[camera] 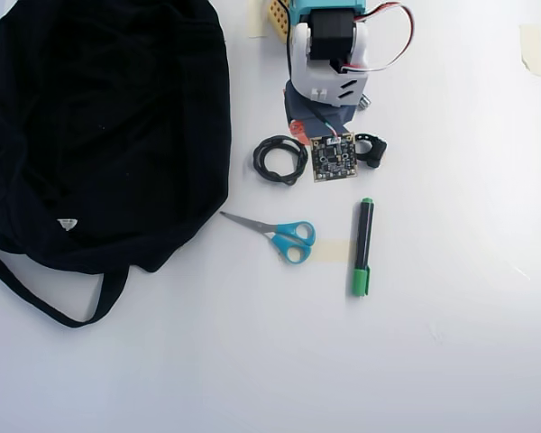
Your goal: Put the cable into the black bag
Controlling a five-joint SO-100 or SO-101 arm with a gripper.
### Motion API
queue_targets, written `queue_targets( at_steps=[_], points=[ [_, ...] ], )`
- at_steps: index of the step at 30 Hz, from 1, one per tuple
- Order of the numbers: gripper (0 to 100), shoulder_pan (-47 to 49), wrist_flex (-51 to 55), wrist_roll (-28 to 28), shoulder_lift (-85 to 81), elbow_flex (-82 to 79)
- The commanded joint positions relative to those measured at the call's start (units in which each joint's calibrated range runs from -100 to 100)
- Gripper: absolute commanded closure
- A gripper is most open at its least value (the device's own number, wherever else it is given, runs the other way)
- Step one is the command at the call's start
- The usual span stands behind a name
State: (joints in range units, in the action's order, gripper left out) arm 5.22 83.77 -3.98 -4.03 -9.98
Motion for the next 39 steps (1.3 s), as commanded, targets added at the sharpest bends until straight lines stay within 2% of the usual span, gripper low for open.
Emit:
queue_targets(
  at_steps=[1,13,23,30,39],
  points=[
    [97,-1.9,0.4,-1.1,-1.7,-0.6],
    [97,-4.9,-6.3,-2.0,-1.4,-7.8],
    [73,-4.5,-14.6,-3.5,-1.3,-14.3],
    [66,-3.1,-18.9,-3.0,-1.3,-17.8],
    [67,2.3,-19.0,1.6,-1.3,-19.1]
  ],
)
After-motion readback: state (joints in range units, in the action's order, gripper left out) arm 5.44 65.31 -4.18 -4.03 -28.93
